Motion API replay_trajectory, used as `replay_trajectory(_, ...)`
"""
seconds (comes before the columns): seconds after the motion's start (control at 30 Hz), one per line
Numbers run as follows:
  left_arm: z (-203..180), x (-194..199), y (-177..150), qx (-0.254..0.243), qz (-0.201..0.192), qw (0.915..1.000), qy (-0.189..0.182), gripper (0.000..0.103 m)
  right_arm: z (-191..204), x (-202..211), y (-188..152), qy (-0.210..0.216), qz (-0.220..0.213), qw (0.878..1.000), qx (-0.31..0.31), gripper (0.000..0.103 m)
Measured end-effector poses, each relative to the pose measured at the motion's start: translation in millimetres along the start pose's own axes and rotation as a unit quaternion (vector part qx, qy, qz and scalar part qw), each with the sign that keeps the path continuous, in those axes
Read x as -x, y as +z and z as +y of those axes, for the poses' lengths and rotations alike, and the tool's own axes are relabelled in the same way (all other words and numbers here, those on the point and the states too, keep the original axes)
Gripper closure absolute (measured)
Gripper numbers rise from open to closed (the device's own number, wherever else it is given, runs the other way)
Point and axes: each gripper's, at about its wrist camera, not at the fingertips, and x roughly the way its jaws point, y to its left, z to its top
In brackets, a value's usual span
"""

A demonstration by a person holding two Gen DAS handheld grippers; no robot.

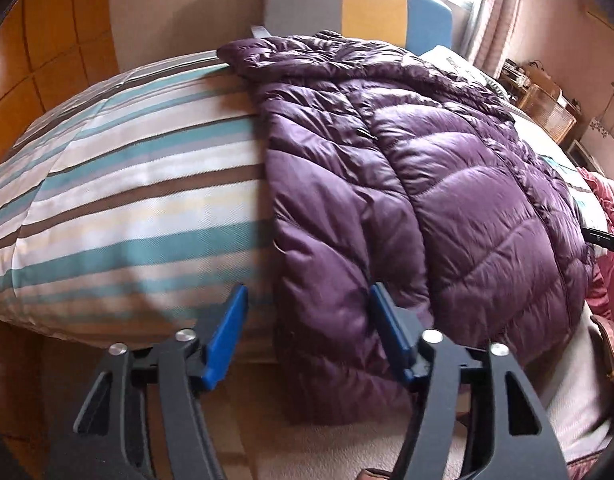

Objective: Fold large clothes

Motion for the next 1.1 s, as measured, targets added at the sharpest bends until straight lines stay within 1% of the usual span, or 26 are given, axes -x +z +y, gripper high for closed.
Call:
replay_trajectory(0.03,-3,0,0,-0.005,0.0,1.0,-0.006,0.058,1,0,-1,0.001,-0.001,1.0,0.002,0.053)
replay_trajectory(0.07,-7,0,-1,-0.014,0.002,0.9999,-0.01,0.062,3,-1,-2,0.001,-0.001,1.0,0.004,0.055)
replay_trajectory(0.1,-11,-1,-1,-0.025,0.005,0.9996,-0.013,0.07,6,-1,-3,0.002,0.001,1.0,0.009,0.062)
replay_trajectory(0.13,-15,-1,-2,-0.033,0.008,0.9993,-0.016,0.074,8,0,-2,0.004,0.004,1.0,0.016,0.07)
replay_trajectory(0.17,-17,-2,-3,-0.04,0.012,0.999,-0.018,0.079,11,0,-2,0.006,0.007,1.0,0.024,0.073)
replay_trajectory(0.2,-19,-3,-3,-0.043,0.015,0.9988,-0.018,0.083,13,0,-2,0.009,0.01,1.0,0.028,0.082)
replay_trajectory(0.23,-20,-3,-3,-0.044,0.017,0.9986,-0.023,0.09,13,0,-2,0.017,0.011,0.999,0.027,0.094)
replay_trajectory(0.3,-19,4,-1,-0.04,0.009,0.9986,-0.033,0.097,14,2,-1,0.034,0.007,0.999,0.021,0.098)
replay_trajectory(0.37,-19,12,4,-0.037,-0.007,0.9986,-0.038,0.098,16,7,0,0.044,-0.006,0.999,0.017,0.099)
replay_trajectory(0.5,-17,38,15,-0.026,-0.053,0.9969,-0.052,0.098,15,22,7,0.089,-0.039,0.995,0.0,0.099)
replay_trajectory(0.7,-21,70,19,-0.024,-0.114,0.9915,-0.059,0.099,23,52,15,0.12,-0.097,0.988,0.02,0.099)
replay_trajectory(0.77,-23,81,19,-0.024,-0.134,0.9886,-0.064,0.099,30,65,17,0.141,-0.124,0.982,0.036,0.099)
replay_trajectory(0.8,-24,88,19,-0.022,-0.145,0.9868,-0.068,0.099,33,73,18,0.157,-0.141,0.976,0.046,0.099)
replay_trajectory(0.87,-24,98,20,-0.018,-0.166,0.9825,-0.082,0.099,34,83,17,0.177,-0.166,0.969,0.053,0.099)
replay_trajectory(0.9,-23,105,19,-0.016,-0.178,0.9796,-0.091,0.099,33,88,17,0.193,-0.178,0.964,0.051,0.099)
replay_trajectory(1.0,-21,116,23,-0.006,-0.197,0.9753,-0.099,0.099,21,97,18,0.235,-0.205,0.949,0.033,0.099)
replay_trajectory(1.1,-17,135,24,0.007,-0.222,0.9694,-0.104,0.099,15,110,21,0.248,-0.232,0.94,0.029,0.099)
